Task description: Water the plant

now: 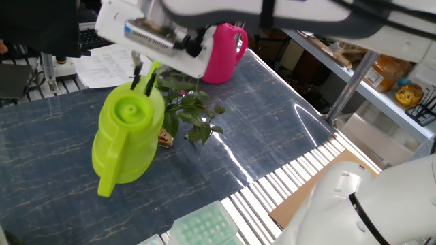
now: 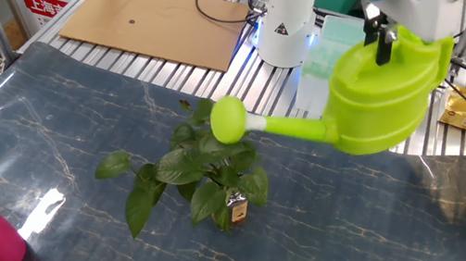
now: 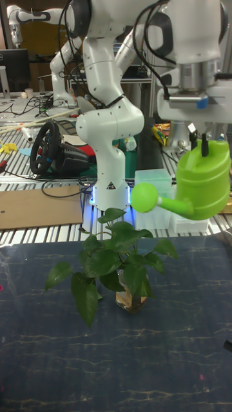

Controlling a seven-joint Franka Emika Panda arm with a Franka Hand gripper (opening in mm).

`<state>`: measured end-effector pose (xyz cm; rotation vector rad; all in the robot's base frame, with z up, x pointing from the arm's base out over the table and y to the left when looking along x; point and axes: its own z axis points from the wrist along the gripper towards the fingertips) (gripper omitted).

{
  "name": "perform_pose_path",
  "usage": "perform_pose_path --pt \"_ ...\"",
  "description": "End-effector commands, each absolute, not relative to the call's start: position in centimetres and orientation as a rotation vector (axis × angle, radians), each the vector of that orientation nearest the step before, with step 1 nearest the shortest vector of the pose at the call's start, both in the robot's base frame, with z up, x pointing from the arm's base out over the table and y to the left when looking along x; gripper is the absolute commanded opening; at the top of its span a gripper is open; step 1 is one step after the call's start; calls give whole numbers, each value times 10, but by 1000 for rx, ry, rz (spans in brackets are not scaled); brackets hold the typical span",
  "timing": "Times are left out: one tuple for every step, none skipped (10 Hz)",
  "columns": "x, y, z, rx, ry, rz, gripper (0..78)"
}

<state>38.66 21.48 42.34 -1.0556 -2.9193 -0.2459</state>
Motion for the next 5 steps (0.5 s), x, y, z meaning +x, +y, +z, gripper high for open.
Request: perform_pose_path --pt "391 227 412 -1005 -2969 -180 12" --pt "392 232 406 -1001 -2973 -182 12" --pt "392 234 403 -998 -2977 -180 12" --pt "392 240 396 -981 -2997 -156 12" --pt "393 241 393 -961 -3004 -160 12"
